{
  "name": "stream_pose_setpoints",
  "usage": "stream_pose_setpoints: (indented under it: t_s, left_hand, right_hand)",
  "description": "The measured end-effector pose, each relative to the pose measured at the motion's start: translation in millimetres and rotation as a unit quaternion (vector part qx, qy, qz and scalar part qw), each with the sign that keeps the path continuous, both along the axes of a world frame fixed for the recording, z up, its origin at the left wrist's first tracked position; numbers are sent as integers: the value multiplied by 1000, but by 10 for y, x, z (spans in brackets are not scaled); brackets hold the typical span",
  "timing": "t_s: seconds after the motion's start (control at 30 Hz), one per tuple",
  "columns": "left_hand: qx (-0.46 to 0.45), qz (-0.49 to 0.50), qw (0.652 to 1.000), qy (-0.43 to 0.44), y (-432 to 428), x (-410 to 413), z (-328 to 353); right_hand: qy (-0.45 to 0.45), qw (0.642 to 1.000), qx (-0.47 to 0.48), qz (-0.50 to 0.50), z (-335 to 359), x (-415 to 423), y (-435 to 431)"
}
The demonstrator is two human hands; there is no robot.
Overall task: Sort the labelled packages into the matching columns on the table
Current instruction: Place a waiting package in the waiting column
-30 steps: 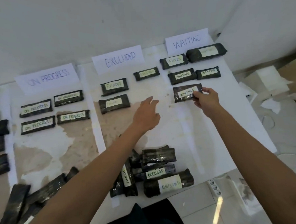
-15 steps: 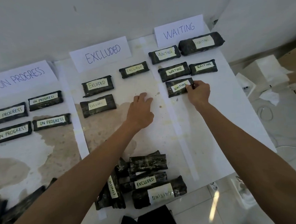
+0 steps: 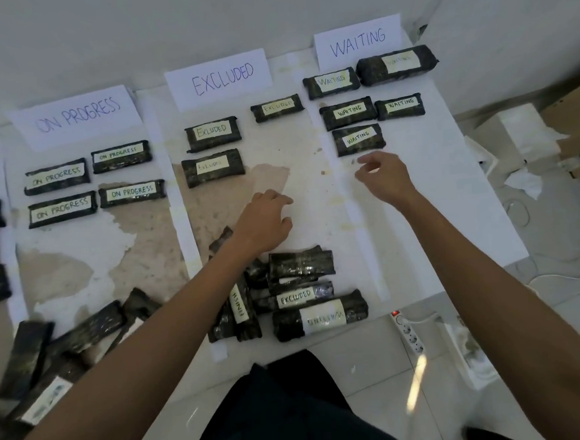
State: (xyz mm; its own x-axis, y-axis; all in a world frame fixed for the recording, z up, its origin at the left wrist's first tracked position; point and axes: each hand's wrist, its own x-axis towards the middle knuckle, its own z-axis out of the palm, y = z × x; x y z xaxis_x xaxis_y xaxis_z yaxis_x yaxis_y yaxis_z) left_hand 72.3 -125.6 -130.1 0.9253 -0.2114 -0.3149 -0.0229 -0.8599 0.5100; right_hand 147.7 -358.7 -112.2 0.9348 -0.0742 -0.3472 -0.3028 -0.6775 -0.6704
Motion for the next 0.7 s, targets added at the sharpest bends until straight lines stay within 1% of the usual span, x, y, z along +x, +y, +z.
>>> stream_pose_setpoints:
  t_s: [0.07,0.1,0.17,0.2,0.23,0.3,0.33,0.37,0.4,0.47,0.57,0.63,0.7]
  left_hand:
    - [-6,8,1000,6,55,-234,1]
    - [-7,9,1000,10,75,-339,-5]
    - [-3,5,1000,10,92,-537,-38]
    - [0,5,1000,7,97,-619,-63]
    - [0,8,1000,5,103,-690,-83]
    - [-8,16,1000,6,116,-810,-94]
    - [-15,20,1000,9,124,-860,-90]
    - [-24,24,999,9,134,-905,-74]
    - [-35,31,999,11,143,-949,-51]
    - [-63,53,997,3,176,-1015,-3]
    - [-106,97,990,-12,228,-1069,92]
    - [-129,121,984,-7,255,-1079,168]
    - [-143,131,981,-1,269,-1081,217]
  right_hand:
    - [11,997,15,79,82,-299,116]
    - [28,990,22,136,108,-446,179]
    - [71,960,11,269,112,-735,318]
    - [85,940,-18,331,67,-859,385]
    - [78,917,-65,386,6,-966,447]
    - [27,877,-164,451,-120,-1140,528]
    - [-2,867,-192,459,-156,-1203,540]
    - [-21,868,-196,456,-174,-1250,541]
    - [-28,877,-185,443,-158,-1277,537]
    - [-29,908,-132,397,-104,-1285,505]
    - [-14,958,-28,286,53,-1245,434]
    - [15,973,33,228,155,-1237,383]
    - [28,978,64,194,188,-1243,350]
